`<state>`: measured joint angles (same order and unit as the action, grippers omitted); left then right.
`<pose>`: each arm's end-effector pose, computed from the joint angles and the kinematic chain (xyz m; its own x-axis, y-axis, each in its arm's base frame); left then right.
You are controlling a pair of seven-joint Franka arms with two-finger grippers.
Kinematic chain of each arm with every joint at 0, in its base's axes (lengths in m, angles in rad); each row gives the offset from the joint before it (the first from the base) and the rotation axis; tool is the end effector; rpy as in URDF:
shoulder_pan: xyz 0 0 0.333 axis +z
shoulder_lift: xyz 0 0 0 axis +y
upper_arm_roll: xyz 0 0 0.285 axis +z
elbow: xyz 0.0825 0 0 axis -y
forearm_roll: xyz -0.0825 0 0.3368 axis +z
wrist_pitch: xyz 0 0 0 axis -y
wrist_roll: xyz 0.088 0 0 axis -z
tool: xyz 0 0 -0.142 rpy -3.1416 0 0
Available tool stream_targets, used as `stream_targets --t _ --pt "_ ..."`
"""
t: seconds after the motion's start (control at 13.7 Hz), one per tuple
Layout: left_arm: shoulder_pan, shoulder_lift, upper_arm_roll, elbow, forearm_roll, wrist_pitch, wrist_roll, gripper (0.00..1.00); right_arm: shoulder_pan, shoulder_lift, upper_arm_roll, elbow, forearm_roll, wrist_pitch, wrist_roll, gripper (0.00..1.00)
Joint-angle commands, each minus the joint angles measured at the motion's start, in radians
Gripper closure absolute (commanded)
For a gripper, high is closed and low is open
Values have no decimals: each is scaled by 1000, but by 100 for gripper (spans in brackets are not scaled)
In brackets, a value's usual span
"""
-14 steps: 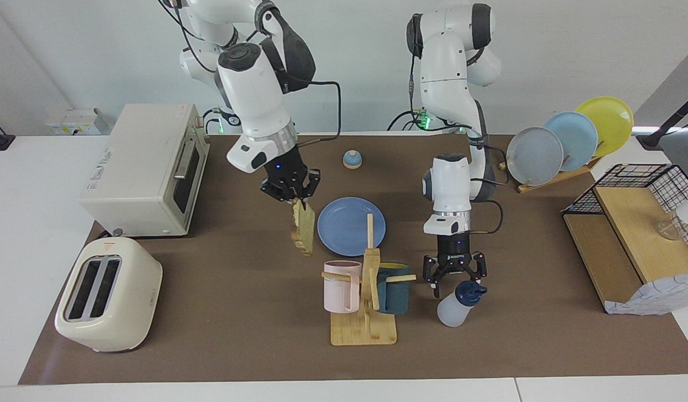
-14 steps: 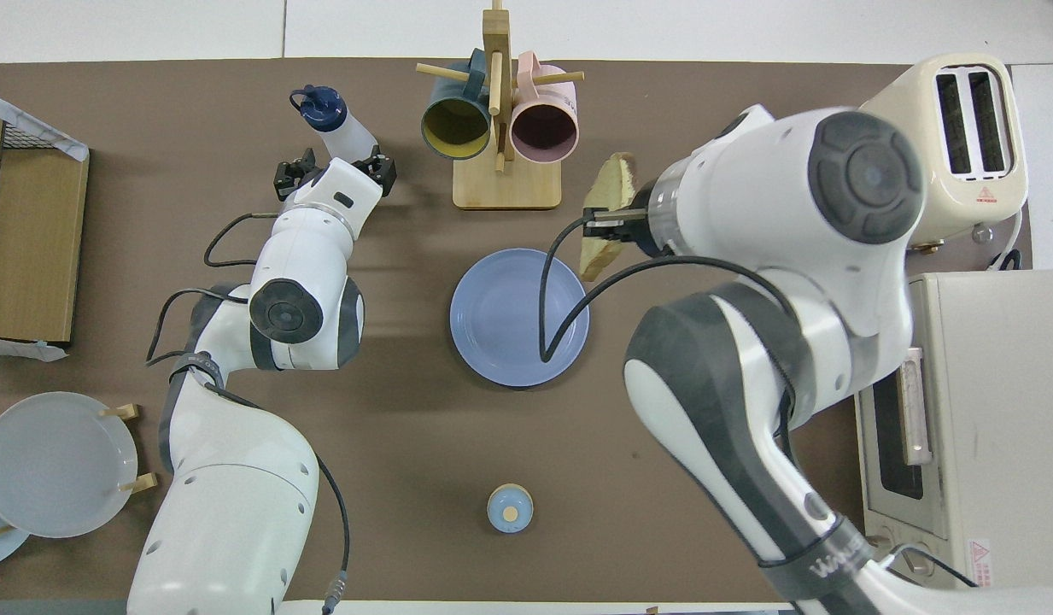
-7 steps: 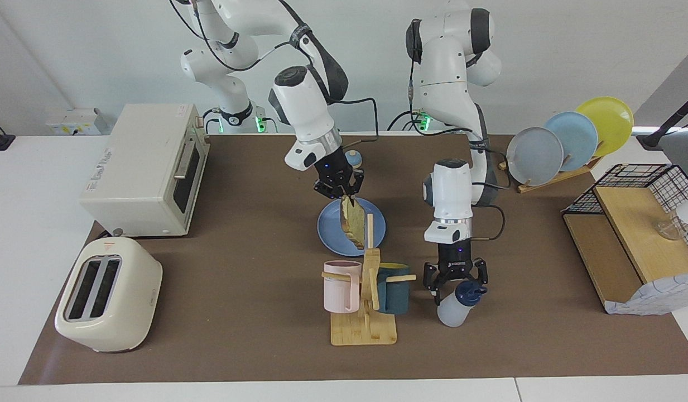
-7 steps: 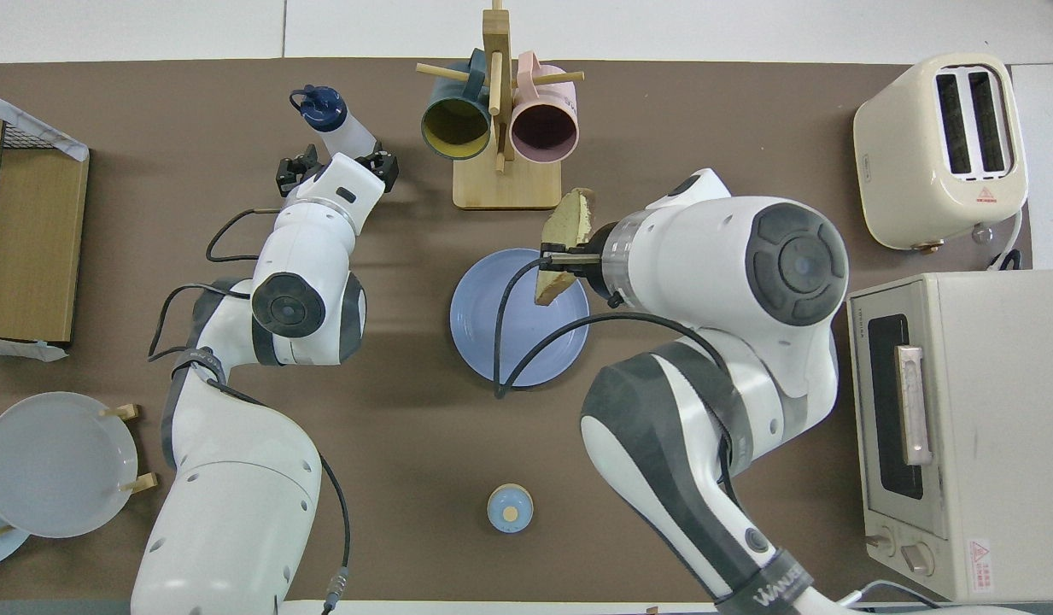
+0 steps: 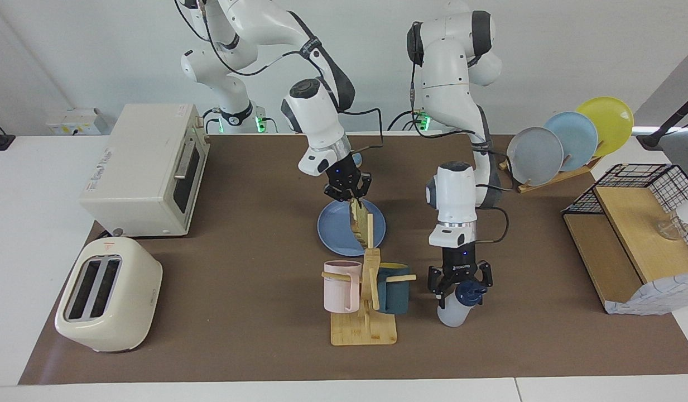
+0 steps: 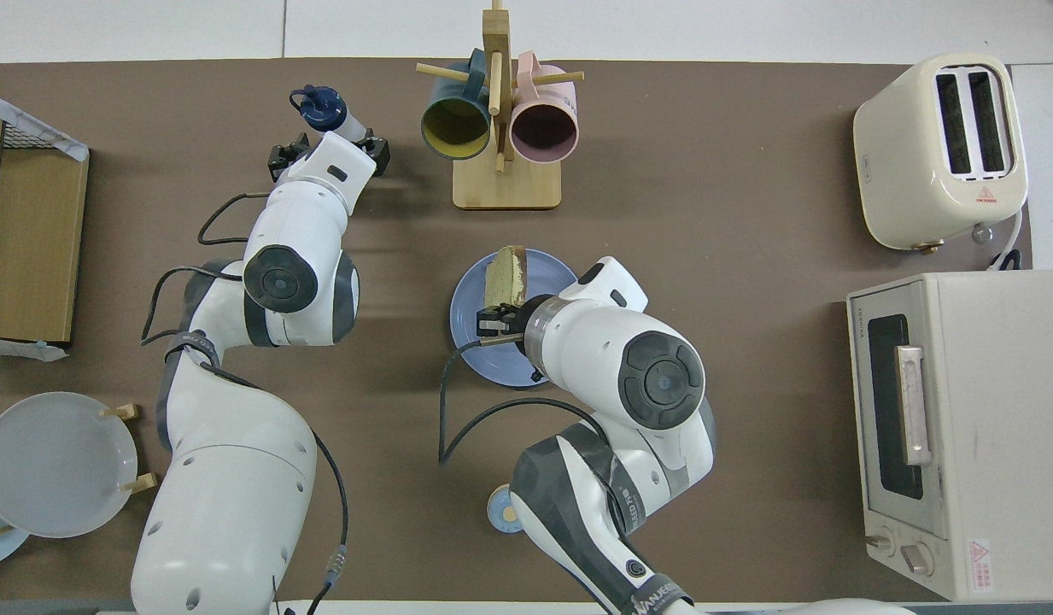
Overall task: Put bread on plate and add seasoning
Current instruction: 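Lower the bread onto the plate while the left gripper grasps the bottle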
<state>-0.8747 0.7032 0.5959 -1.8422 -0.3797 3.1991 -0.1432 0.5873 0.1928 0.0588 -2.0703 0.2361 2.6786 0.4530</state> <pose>0.6355 -0.2027 0.2797 0.6796 -0.0145 0.7334 -0.0069 -0.9999 -0.0134 0.4698 0.3487 0.3509 0.9644 -0.0461 0.2603 0.0466 -0.9396 -0.3392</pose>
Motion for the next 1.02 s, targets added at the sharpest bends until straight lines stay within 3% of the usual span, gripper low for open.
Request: stream_targets --t 0.0,0.15,0.29,0.51,0.59,0.66,0.88,0.95 --pt "11 28 -4 40 -4 -22 -10 0 6 -26 -2 -48 25 24 -39 100" --pt "13 45 -7 44 -1 -22 -15 0 0 -29 -2 -57 25 24 -42 100" --pt "10 131 -21 95 -22 7 -62 0 -23 -36 -2 -79 26 24 -39 100" --pt "16 127 -18 130 -18 31 -92 0 -30 -50 -2 -114 26 24 -33 100" --pt "23 124 -15 132 -13 31 -88 0 -30 -50 -2 -116 26 23 -27 68" --pt "26 124 -14 132 -11 28 -87 0 -29 -52 -2 -116 26 23 -20 1" --pt "25 119 -14 121 -11 25 -66 0 -30 -50 -4 -105 26 15 16 0" --pt "23 121 -14 120 -11 25 -62 8 -32 -49 -4 -99 26 14 18 0"
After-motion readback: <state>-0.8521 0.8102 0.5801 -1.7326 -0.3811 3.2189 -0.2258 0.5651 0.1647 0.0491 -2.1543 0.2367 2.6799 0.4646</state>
